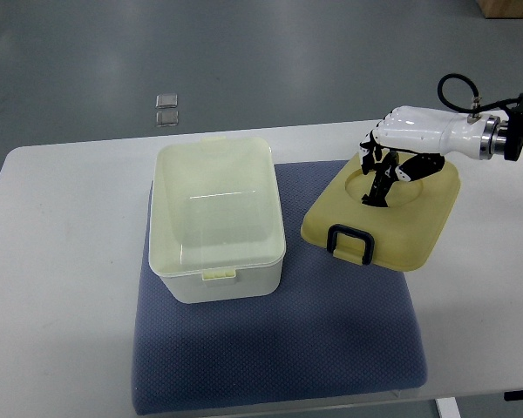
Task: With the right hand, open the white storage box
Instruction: 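Carry the lid beside the box and lower it onto the mat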
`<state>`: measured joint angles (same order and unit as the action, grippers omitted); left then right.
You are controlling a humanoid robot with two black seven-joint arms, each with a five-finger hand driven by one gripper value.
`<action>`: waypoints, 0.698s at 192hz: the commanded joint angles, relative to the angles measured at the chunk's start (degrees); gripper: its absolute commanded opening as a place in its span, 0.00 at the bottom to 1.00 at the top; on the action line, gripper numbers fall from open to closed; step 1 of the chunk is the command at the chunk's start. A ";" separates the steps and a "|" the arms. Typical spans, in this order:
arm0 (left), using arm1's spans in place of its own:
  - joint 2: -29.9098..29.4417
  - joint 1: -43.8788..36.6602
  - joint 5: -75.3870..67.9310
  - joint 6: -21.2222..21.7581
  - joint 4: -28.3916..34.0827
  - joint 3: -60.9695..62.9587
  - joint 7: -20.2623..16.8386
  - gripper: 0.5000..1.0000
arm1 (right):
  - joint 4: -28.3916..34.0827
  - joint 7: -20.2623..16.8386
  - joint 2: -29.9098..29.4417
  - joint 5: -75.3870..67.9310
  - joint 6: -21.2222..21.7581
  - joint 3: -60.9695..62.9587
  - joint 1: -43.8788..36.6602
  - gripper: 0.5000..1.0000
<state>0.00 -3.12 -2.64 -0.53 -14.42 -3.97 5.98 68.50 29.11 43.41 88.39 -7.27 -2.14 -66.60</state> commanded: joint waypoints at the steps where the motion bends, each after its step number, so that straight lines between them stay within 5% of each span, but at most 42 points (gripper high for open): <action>1: 0.00 -0.05 0.00 0.00 0.00 0.01 0.00 1.00 | -0.21 -0.19 -2.45 0.12 -2.75 -1.12 1.65 0.00; 96: 0.00 -0.05 0.00 0.00 0.00 -0.08 0.00 1.00 | -0.65 -0.02 -7.90 -0.32 -7.15 -0.68 4.81 0.00; 103: 0.00 -0.05 0.00 0.00 0.00 -0.08 0.00 1.00 | -0.65 -0.02 -7.90 -0.50 -7.15 -0.59 4.99 0.41; 107: 0.00 0.04 0.00 0.00 0.00 -0.08 0.00 1.00 | -0.65 -0.02 -7.90 -0.59 -7.15 -0.59 5.16 0.56; 134: 0.00 0.04 0.00 0.00 0.00 -0.08 0.00 1.00 | -0.83 -0.02 -7.90 -0.59 -7.15 -0.59 5.69 0.86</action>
<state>0.00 -3.12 -2.64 -0.52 -14.41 -4.04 5.98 67.77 29.09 35.51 87.83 -14.41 -2.72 -61.22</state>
